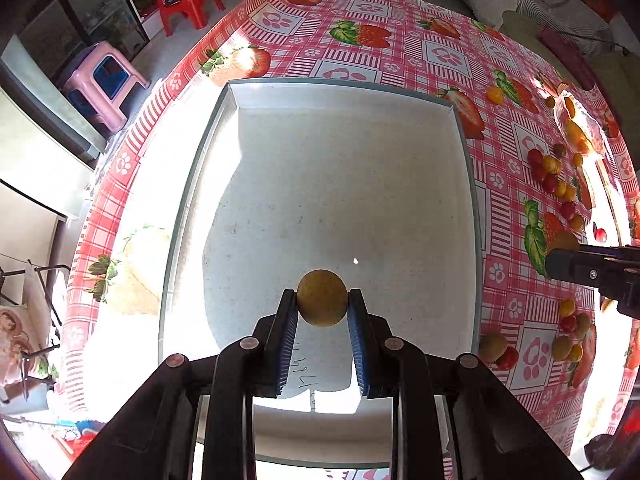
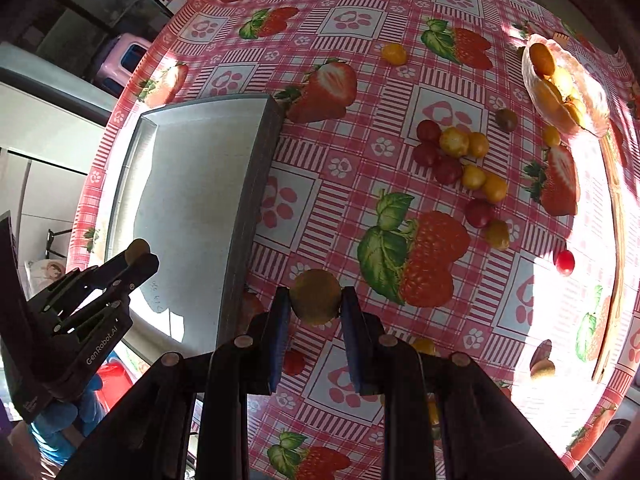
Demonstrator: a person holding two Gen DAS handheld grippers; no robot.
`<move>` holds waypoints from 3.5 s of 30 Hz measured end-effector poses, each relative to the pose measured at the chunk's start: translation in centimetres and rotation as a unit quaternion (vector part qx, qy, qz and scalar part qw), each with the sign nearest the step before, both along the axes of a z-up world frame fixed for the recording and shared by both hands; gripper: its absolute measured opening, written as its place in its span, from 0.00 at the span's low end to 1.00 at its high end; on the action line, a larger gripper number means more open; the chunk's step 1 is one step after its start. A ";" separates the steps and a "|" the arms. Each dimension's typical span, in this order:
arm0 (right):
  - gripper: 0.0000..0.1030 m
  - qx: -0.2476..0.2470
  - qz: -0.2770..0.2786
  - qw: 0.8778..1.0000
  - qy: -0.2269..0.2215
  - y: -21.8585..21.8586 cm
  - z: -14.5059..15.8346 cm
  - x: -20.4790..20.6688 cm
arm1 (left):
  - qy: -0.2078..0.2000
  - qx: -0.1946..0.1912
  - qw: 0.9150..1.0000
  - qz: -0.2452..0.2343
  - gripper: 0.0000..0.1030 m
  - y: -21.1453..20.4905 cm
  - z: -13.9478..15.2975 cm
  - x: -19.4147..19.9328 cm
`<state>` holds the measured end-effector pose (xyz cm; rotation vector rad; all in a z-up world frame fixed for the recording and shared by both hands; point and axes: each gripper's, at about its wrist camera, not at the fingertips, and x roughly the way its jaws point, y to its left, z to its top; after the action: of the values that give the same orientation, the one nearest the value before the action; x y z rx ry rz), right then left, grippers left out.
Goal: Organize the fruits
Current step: 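Carry both fruits over the white tray and open both tools to drop them, then move both open tools back toward the fruits on the tablecloth, then grasp a yellow cherry tomato with the left tool while the right grasps a brown fruit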
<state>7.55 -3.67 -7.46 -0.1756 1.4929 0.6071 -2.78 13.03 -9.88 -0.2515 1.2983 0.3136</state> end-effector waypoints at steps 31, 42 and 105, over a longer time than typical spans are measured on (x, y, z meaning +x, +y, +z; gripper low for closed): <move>0.59 -0.039 0.105 0.994 0.020 12.8 -5.8 -1.5 | 0.033 0.044 0.998 0.011 0.75 0.4 -4.1 -2.4; 0.83 0.011 0.032 0.999 0.004 7.4 -1.5 0.0 | 0.038 0.042 0.998 -0.023 0.75 -3.2 -1.9 -1.6; 0.30 -0.083 -0.217 0.972 0.031 -22.6 -6.8 2.5 | 0.058 -0.076 0.979 -0.178 0.21 -25.6 -4.1 9.9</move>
<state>10.09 -26.31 -14.28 0.0449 1.5790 0.1365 7.08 -12.61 -13.97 -0.1262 1.4568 -0.0764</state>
